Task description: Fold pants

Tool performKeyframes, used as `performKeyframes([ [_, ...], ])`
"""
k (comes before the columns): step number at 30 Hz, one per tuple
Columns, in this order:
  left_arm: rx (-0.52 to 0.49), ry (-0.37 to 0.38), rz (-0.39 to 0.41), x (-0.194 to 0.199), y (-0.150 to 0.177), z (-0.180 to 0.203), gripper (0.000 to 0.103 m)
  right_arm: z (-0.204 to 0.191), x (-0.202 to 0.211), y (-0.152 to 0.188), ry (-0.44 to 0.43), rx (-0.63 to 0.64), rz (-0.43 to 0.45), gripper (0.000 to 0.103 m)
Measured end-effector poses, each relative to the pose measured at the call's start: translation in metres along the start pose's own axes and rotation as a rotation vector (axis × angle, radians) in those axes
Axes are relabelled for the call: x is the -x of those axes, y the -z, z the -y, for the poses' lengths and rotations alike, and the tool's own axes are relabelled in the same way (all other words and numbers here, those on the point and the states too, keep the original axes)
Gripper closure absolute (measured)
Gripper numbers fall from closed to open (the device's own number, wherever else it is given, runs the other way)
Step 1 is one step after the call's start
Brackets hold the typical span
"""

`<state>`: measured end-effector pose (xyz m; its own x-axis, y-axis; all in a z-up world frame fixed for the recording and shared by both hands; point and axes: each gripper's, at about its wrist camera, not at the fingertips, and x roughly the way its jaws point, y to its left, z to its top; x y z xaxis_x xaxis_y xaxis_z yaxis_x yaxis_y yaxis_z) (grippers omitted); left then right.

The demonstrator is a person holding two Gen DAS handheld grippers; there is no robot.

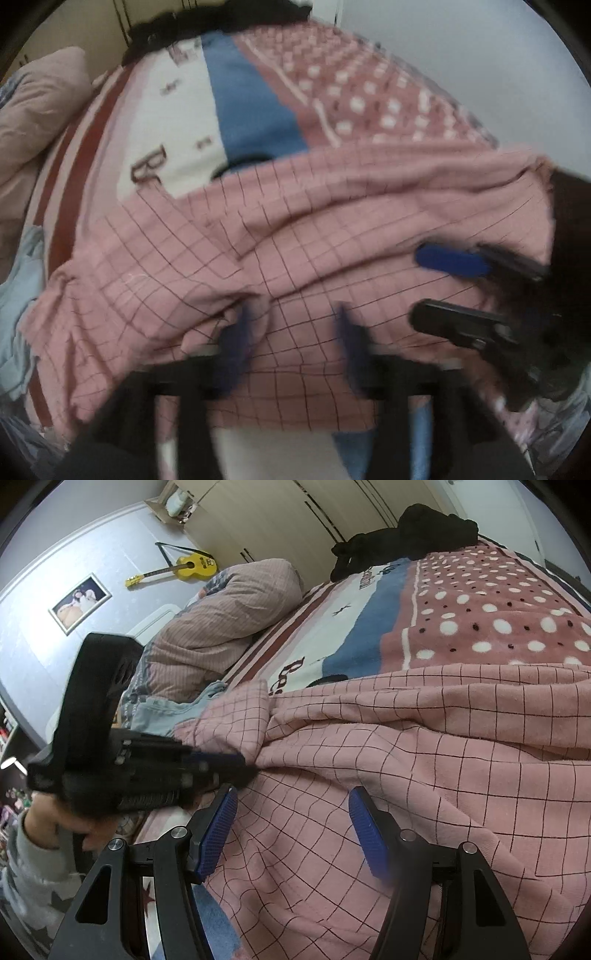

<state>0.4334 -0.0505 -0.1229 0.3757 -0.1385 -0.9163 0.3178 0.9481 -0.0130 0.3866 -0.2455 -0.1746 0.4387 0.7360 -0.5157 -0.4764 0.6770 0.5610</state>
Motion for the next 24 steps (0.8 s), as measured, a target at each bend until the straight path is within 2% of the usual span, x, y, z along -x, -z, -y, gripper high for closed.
performKeyframes([
  [1,0.014,-0.031,0.035,0.010,0.002,-0.007,0.027,0.000,0.000,0.000,-0.001,0.000,0.001,0.044],
  [3,0.069,-0.084,0.052,0.022,0.006,-0.031,0.027,-0.001,0.001,0.000,0.000,0.001,0.001,0.044],
  [4,0.118,-0.087,0.053,0.024,0.008,-0.048,0.027,-0.001,0.000,0.001,0.001,0.002,0.000,0.044],
  [7,0.339,-0.030,0.020,0.014,0.021,-0.101,0.028,-0.002,0.000,0.001,0.003,0.001,-0.001,0.044],
  [9,0.416,0.026,-0.008,-0.001,0.027,-0.119,0.028,-0.002,0.000,0.001,0.004,0.002,-0.002,0.044],
  [11,0.461,0.051,-0.002,-0.011,0.030,-0.129,0.028,-0.001,0.000,0.001,0.004,0.002,-0.002,0.044],
  [12,0.464,0.059,0.011,-0.014,0.028,-0.131,0.031,-0.002,0.000,0.001,0.004,0.002,-0.002,0.044],
  [13,0.455,0.064,0.034,-0.015,0.027,-0.130,0.042,-0.002,0.000,0.001,0.004,0.002,-0.002,0.044],
  [14,0.439,0.060,0.058,-0.012,0.026,-0.125,0.050,-0.001,0.000,0.001,0.004,0.002,-0.002,0.044],
  [17,0.364,0.006,0.115,-0.007,0.007,-0.103,0.077,-0.001,-0.001,0.001,0.004,0.001,-0.003,0.044],
  [18,0.343,-0.010,0.119,-0.007,0.000,-0.100,0.093,-0.001,0.000,0.001,0.003,0.001,-0.002,0.044],
  [21,0.289,-0.056,0.110,-0.009,-0.018,-0.085,0.094,-0.001,-0.001,0.001,0.003,0.000,-0.002,0.044],
  [24,0.230,-0.170,0.057,-0.014,-0.032,-0.071,0.093,-0.001,-0.001,0.001,0.002,-0.001,-0.002,0.044],
])
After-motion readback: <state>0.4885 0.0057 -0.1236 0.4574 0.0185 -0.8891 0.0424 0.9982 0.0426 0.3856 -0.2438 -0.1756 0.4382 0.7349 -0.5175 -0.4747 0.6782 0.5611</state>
